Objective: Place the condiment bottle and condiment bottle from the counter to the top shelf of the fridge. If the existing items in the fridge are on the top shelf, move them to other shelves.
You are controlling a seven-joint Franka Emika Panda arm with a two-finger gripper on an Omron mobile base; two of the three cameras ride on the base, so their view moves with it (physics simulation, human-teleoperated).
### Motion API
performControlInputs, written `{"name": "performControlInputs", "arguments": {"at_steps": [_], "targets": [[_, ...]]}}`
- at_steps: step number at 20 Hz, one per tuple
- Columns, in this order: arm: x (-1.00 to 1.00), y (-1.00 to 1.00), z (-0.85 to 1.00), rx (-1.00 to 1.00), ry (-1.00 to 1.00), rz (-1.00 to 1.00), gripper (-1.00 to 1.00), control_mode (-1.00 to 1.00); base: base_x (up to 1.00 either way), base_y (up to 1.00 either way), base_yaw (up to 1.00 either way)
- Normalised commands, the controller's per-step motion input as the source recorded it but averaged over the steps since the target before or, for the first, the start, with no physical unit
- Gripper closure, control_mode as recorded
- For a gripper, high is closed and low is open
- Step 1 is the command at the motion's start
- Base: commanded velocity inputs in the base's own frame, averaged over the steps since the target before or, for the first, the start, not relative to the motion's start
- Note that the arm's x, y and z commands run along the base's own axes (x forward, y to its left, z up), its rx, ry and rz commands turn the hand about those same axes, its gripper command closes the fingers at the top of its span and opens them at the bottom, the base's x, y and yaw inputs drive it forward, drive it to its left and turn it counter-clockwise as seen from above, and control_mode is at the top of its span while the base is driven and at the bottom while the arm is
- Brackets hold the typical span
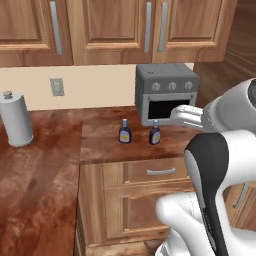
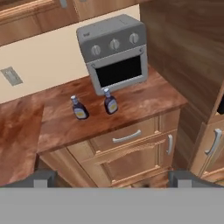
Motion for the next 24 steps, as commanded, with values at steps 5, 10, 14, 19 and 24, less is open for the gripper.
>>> {"name": "performControlInputs", "arguments": {"at_steps": [5, 10, 14, 19, 24], "targets": [[0.32, -0.40, -0.32, -0.01, 0.08, 0.00, -1.00, -1.00, 0.00, 0.00, 0.00], [0.47, -0.52, -0.38, 0.00, 0.02, 0.01, -1.00, -1.00, 0.00, 0.00, 0.00], [0.63, -0.31, -0.50, 0.00, 0.10, 0.09, -1.00, -1.00, 0.00, 0.00, 0.00], [0.75, -0.08, -0.43, 0.00, 0.09, 0.12, -1.00, -1.00, 0.00, 0.00, 0.00], [0.84, -0.02, -0.39, 0.00, 0.09, 0.12, -1.00, -1.00, 0.00, 0.00, 0.00]]}}
